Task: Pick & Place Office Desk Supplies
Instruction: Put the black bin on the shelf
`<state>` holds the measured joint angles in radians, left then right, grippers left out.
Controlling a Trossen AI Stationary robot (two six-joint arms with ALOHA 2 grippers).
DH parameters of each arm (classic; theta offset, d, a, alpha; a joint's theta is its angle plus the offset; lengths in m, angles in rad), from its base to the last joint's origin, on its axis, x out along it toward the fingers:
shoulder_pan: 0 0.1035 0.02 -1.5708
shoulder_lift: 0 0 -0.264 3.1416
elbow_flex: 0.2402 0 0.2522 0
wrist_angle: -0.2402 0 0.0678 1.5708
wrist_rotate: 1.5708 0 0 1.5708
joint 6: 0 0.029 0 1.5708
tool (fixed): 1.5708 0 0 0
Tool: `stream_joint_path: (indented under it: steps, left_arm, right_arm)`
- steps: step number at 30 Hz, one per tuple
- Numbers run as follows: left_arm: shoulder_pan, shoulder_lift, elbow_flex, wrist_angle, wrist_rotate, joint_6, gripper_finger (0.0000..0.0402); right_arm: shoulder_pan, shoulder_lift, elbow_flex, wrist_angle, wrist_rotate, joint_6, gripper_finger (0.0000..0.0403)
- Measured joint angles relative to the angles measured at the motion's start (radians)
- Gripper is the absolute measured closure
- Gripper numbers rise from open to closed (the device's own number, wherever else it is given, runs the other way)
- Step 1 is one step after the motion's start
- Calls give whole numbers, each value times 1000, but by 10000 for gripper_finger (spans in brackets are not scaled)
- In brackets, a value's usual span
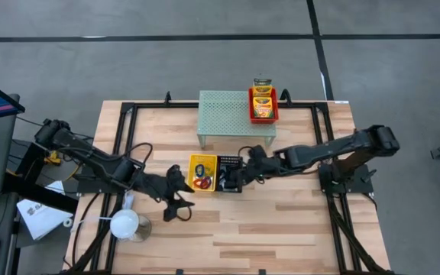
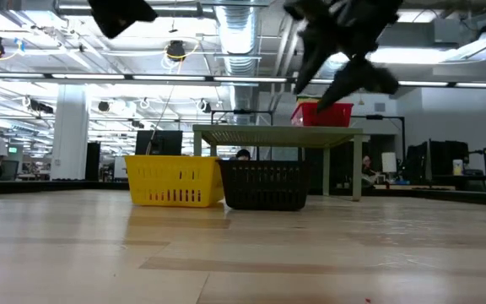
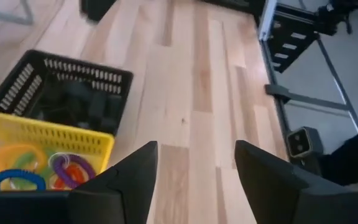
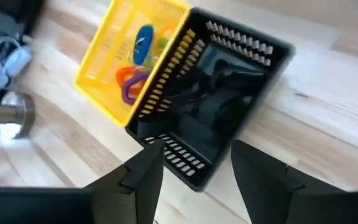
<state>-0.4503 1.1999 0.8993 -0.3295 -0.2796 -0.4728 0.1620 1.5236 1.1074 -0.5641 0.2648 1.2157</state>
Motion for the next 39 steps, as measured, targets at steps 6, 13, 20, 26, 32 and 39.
stream_joint_path:
  steps: [6, 13, 20, 26, 32, 39]
  left_arm:
    - [83, 50, 1, 76, 85, -128, 166]
    - [128, 231, 140, 135, 246, 50, 146]
    - [158, 404, 304, 23, 122, 283, 148]
    - [233, 467, 322, -51, 259, 153, 174]
    - [242, 470, 323, -17, 337, 208, 180]
    - [262, 534, 323, 15, 314, 282, 177]
  right_arm:
    - [71, -132, 1, -148, 142, 104, 218]
    - [128, -241, 1, -273, 245, 176, 220]
    - [150, -296, 1, -376, 261, 209, 220]
    - [186, -313, 2, -389, 288, 234, 220]
    - [218, -312, 0, -424, 306, 262, 220]
    - [224, -307, 1, -418, 317, 263, 220]
